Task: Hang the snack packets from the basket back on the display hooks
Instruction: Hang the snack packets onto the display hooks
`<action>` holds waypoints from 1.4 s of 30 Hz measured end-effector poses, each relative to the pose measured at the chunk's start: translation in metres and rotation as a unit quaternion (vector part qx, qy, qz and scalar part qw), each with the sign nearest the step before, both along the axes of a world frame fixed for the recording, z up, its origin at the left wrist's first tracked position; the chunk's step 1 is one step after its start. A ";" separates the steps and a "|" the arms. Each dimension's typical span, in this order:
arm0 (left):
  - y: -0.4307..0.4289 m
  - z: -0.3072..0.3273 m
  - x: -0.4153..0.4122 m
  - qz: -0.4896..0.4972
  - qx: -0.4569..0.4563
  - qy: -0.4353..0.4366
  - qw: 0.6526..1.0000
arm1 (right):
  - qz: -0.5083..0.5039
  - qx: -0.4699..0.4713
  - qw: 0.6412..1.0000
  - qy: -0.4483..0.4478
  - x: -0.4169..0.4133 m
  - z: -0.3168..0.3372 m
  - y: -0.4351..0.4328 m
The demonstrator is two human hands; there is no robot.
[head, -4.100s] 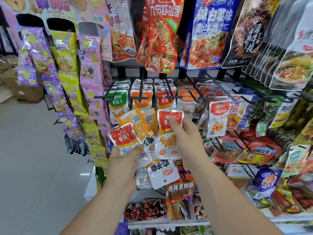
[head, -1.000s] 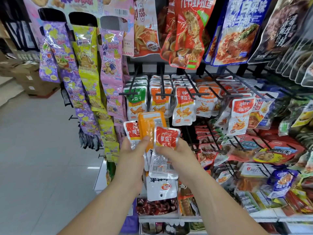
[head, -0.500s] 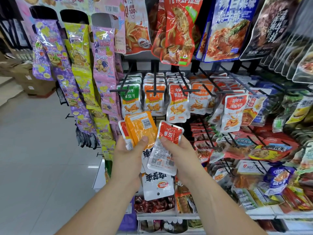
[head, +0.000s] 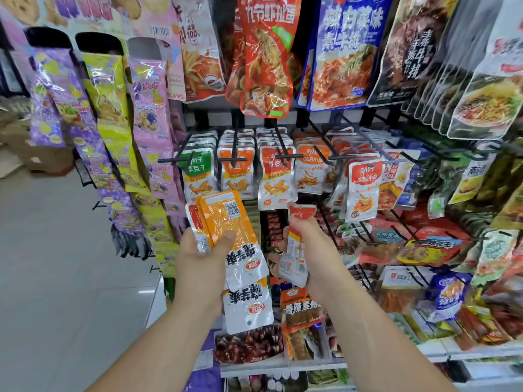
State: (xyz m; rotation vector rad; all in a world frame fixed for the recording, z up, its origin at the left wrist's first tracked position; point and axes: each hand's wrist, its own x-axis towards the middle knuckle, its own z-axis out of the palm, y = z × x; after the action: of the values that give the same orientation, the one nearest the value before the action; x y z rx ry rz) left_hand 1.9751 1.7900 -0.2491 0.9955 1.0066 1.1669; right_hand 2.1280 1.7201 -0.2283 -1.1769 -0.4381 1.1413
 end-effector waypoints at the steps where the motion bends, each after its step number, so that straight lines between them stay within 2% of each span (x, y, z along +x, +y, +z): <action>1: 0.001 -0.002 0.001 -0.003 0.002 0.003 1.000 | 0.001 -0.020 1.000 0.020 0.002 0.001 -0.001; 6: 0.001 0.002 0.004 -0.018 0.008 0.001 1.000 | -0.049 -0.027 0.998 0.012 0.007 0.007 0.006; 10: -0.001 0.009 0.005 -0.021 0.001 -0.030 0.999 | -0.063 -0.018 0.993 -0.096 0.012 0.015 0.012; 17: 0.002 0.012 0.001 -0.017 -0.002 -0.036 0.999 | -0.086 0.076 0.961 -0.252 0.011 0.028 0.026; 22: 0.004 0.016 -0.001 -0.011 -0.004 -0.048 0.999 | -0.112 0.112 0.949 -0.271 0.010 0.037 0.035; 31: 0.012 0.015 0.000 -0.010 -0.006 -0.037 0.999 | -0.155 0.115 0.930 -0.311 0.010 0.036 0.044; 42: 0.020 0.016 0.004 -0.011 -0.012 -0.034 0.999 | -0.162 0.112 0.909 -0.368 0.012 0.032 0.049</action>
State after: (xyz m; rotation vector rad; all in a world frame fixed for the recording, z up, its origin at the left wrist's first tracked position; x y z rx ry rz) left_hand 1.9792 1.8097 -0.2331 0.9413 0.9512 1.1602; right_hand 2.1405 1.7687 -0.1961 -1.3884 -0.8820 0.3120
